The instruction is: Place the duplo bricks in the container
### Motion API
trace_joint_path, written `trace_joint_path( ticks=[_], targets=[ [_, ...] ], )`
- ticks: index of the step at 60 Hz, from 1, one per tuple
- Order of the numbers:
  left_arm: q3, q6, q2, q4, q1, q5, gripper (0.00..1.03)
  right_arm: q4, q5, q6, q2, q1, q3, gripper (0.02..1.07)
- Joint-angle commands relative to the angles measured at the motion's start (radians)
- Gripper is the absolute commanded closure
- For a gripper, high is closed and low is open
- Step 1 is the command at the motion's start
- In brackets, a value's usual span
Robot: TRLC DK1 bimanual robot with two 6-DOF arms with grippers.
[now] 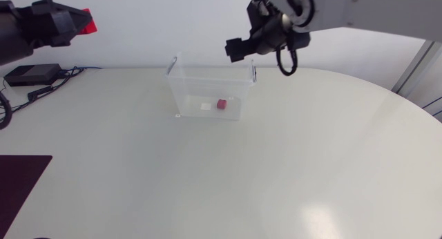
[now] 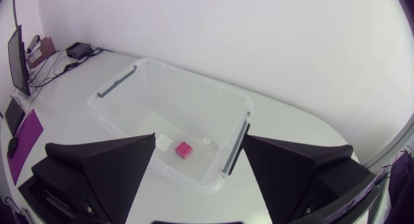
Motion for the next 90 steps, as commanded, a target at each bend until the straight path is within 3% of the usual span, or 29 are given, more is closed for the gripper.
trace_joint_path(
  ticks=[1, 18, 41, 58, 83, 86, 88, 90],
  targets=[
    [-0.021, 0.02, 0.042, 0.061, 0.0, -0.007, 0.95, -0.02, 0.015, -0.024, -0.151, 0.005, -0.104, 0.06],
    [-0.044, 0.017, 0.214, 0.298, -0.021, -0.01, 0.94, -0.026, 0.018, -0.035, -0.545, -0.049, -0.441, 0.06],
    [0.04, 0.067, 0.55, 0.462, -0.031, -0.065, 0.92, -0.006, 0.055, -0.103, -0.937, -0.151, -0.801, 0.06],
    [0.241, 0.116, 0.809, 0.465, -0.071, -0.082, 0.92, -0.096, 0.049, -0.144, -1.193, -0.205, -0.981, 0.06],
    [0.656, 0.138, 1.148, 0.305, -0.092, -0.093, 0.92, -0.228, 0.042, -0.144, -1.527, -0.254, -1.16, 0.06],
    [0.691, 0.138, 1.174, 0.278, -0.094, -0.105, 0.89, -0.233, 0.039, -0.146, -1.546, -0.269, -1.159, 0.06],
    [0.735, 0.138, 1.206, 0.235, -0.1, -0.14, 0.8, -0.239, 0.038, -0.146, -1.552, -0.274, -1.156, 0.06],
    [0.786, 0.136, 1.242, 0.167, -0.107, -0.185, 0.46, -0.245, 0.036, -0.146, -1.552, -0.274, -1.154, 0.06]
  ],
)
